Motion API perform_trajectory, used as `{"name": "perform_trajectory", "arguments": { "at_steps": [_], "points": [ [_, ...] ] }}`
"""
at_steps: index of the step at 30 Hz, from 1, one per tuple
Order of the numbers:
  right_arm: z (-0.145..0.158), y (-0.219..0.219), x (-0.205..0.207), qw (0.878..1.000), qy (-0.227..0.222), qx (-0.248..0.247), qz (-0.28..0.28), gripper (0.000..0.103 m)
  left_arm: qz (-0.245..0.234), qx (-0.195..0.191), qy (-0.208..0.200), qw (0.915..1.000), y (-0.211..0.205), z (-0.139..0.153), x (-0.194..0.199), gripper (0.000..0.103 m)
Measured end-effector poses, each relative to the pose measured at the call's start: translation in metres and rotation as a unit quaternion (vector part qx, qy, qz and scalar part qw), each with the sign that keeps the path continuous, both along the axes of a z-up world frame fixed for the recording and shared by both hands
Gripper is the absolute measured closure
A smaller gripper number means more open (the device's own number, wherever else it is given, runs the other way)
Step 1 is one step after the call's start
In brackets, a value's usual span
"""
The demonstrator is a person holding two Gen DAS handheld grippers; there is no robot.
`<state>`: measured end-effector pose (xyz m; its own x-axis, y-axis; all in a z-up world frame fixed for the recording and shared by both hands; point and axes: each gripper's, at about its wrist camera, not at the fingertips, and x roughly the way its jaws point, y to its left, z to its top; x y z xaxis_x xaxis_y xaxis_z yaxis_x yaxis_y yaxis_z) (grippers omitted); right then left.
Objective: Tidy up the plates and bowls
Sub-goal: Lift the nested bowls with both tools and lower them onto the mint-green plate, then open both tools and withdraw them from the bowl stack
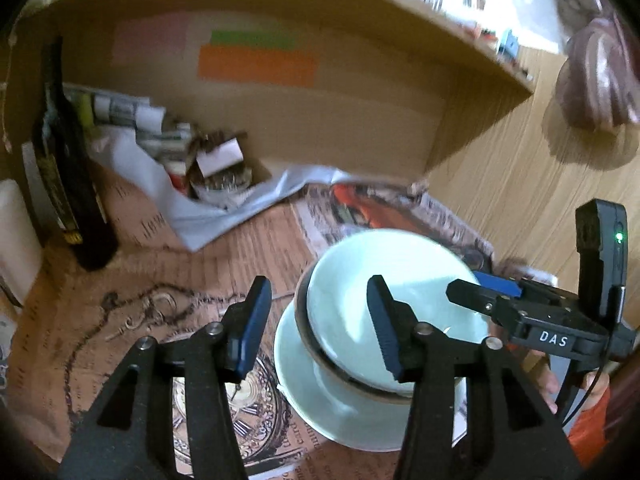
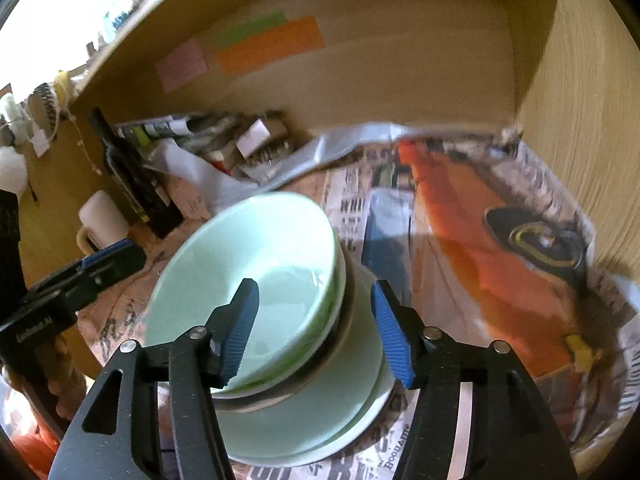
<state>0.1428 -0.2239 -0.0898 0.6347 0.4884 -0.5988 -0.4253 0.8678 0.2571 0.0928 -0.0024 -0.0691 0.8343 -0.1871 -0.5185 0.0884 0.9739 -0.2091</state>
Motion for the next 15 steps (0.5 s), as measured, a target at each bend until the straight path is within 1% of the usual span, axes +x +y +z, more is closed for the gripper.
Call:
{"name": "perform_trajectory", "arguments": {
  "at_steps": [3,4,6,7,10,11,13,15],
  "points": [
    [0.02,-0.003,-0.016,0.999,-0.043,0.0,-0.002,0.044,0.0,-0.005,-0.028,0.9996,0.0,0.017,-0.013,0.053],
    [0.029,-0.004,-0.023,0.998,-0.061,0.004,-0.003,0.042,0.0,-0.003,-0.038,0.9993,0.0,0.022,-0.018,0.051],
    [0.042,-0.008,-0.035,0.996,-0.088,0.013,-0.005,0.037,0.006,-0.001,-0.061,0.9981,-0.002,0.032,-0.029,0.043],
    [0.049,-0.01,-0.041,0.995,-0.102,0.02,-0.007,0.035,0.009,-0.001,-0.074,0.9972,-0.003,0.038,-0.036,0.043],
    [0.064,-0.015,-0.057,0.99,-0.132,0.039,-0.007,0.035,0.01,0.005,-0.104,0.9945,-0.006,0.052,-0.054,0.041],
    [0.069,-0.016,-0.062,0.989,-0.14,0.045,-0.008,0.034,0.012,0.008,-0.114,0.9933,-0.008,0.055,-0.06,0.04],
    [0.076,-0.015,-0.072,0.986,-0.158,0.051,-0.005,0.029,0.018,0.016,-0.132,0.9909,-0.01,0.061,-0.071,0.031],
    [0.079,-0.015,-0.08,0.983,-0.177,0.053,-0.007,0.024,0.028,0.027,-0.153,0.9875,-0.013,0.065,-0.084,0.017]
  ]
}}
